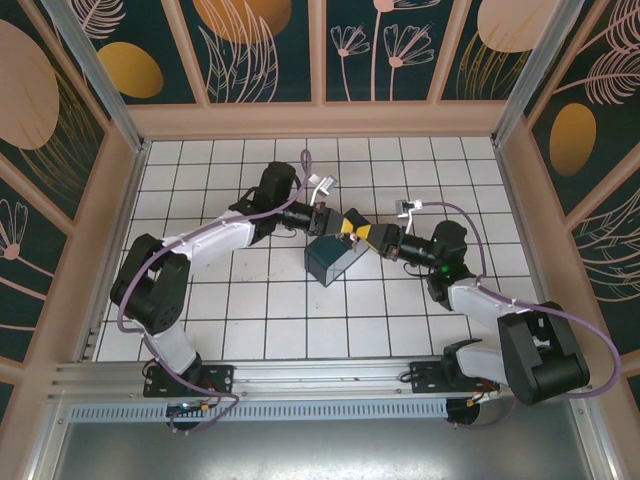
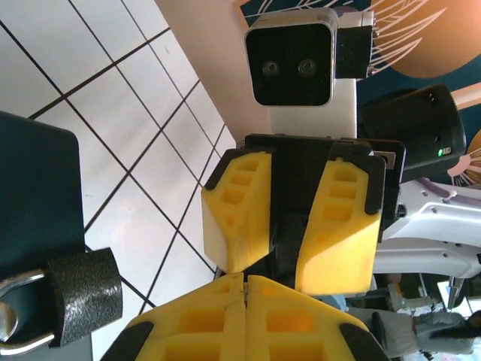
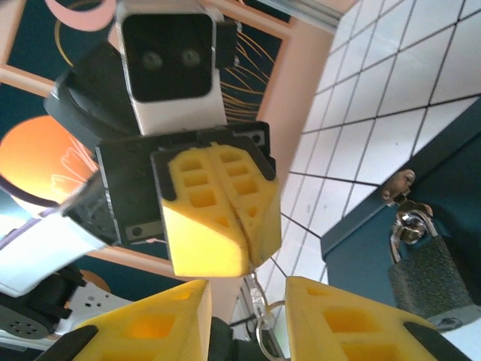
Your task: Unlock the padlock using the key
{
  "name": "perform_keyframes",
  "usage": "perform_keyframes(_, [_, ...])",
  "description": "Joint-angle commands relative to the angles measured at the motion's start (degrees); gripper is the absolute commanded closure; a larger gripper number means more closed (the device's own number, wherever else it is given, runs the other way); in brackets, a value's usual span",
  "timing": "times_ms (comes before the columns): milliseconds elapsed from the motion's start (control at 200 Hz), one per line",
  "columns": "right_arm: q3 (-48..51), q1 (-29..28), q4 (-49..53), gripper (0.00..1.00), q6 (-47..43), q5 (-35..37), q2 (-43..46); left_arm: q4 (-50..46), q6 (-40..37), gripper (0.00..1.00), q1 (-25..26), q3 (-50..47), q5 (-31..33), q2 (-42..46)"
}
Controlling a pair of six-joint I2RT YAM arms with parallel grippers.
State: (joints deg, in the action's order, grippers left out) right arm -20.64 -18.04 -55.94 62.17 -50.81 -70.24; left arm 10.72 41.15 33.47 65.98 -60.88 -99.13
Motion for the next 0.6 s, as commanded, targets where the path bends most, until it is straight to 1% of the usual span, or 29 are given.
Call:
perform_keyframes(0, [1.3,-0.9,-9.7,0.68,4.4,2.5,-0.4,11.0,7.7,1.00,-0.6,-1.9,0.3,2.8])
perform_keyframes(60, [0.9,-1.7,-10.1,0.68,4.4,2.6,-1.1,11.9,8.6,1.00,-0.5,-2.1,0.5,2.8])
perform_keyframes(180, [0.5,-2.4,-10.9,0.68,4.7,3.2,-2.8,17.3,12.7,1.00,-0.7,-3.6,0.1,2.7])
perform_keyframes(325, [0.7,-3.0,-15.6,0.70,6.7,3.4,-4.7,17.1,12.7,1.00,-0.7,-3.8,0.4,2.8])
perform_keyframes(596, [1.0,-3.6,-20.9,0.73,9.5,4.2,-6.8,17.6,12.8,1.00,-0.7,-4.1,0.2,2.7])
